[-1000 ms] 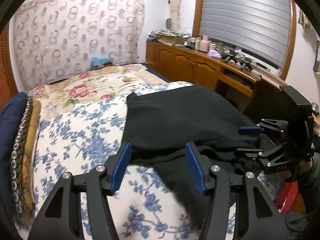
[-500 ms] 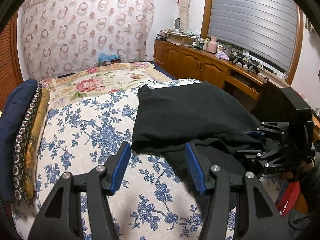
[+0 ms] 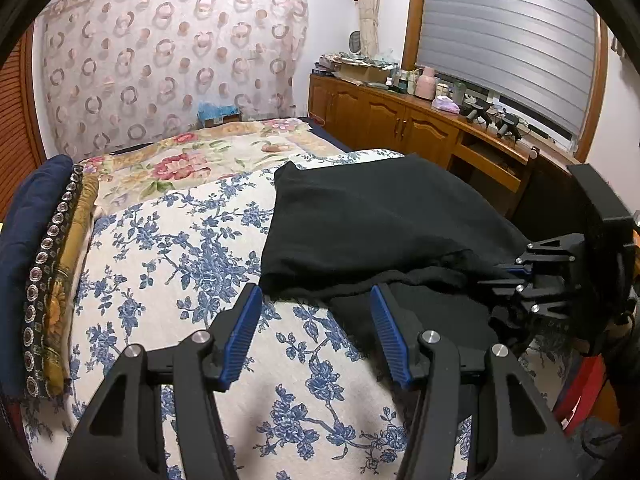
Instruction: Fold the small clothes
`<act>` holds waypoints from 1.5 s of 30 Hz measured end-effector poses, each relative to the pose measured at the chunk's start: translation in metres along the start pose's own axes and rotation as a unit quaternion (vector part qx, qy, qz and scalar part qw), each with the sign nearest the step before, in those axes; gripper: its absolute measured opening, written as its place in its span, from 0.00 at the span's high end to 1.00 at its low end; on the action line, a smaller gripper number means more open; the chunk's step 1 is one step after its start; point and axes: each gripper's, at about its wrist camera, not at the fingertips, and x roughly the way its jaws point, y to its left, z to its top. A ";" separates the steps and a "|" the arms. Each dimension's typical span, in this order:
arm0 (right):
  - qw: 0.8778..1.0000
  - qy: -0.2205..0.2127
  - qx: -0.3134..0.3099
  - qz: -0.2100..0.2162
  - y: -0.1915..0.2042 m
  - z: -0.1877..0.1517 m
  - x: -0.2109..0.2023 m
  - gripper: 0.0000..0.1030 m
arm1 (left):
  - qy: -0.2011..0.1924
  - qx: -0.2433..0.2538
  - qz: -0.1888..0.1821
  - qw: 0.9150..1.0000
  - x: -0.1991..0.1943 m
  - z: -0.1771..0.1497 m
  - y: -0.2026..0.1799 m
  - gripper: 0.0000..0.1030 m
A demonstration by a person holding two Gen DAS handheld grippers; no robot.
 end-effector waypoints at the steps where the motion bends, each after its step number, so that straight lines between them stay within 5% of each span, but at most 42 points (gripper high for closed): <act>1: 1.000 -0.007 0.000 0.002 0.000 0.000 -0.003 0.90 | 0.001 0.000 0.000 1.000 0.000 -0.001 0.000 0.46; 16: 0.989 -0.140 0.027 -0.027 -0.022 0.034 -0.087 0.91 | 0.001 -0.001 -0.001 1.000 0.003 -0.003 0.002 0.46; 20: 0.989 -0.127 0.050 -0.062 -0.048 0.023 -0.097 0.91 | 0.001 0.003 -0.006 1.000 0.002 -0.003 -0.002 0.46; 30: 0.991 -0.003 0.099 -0.095 -0.092 -0.032 -0.051 0.84 | 0.003 0.011 -0.011 1.000 0.005 0.001 -0.015 0.46; 36: 0.990 -0.011 0.093 -0.103 -0.092 -0.033 -0.061 0.51 | 0.000 0.010 -0.011 1.000 0.005 0.001 -0.015 0.46; 45: 0.994 -0.046 0.057 -0.085 -0.072 -0.001 -0.071 0.44 | -0.003 0.009 -0.010 1.000 0.004 0.001 -0.016 0.46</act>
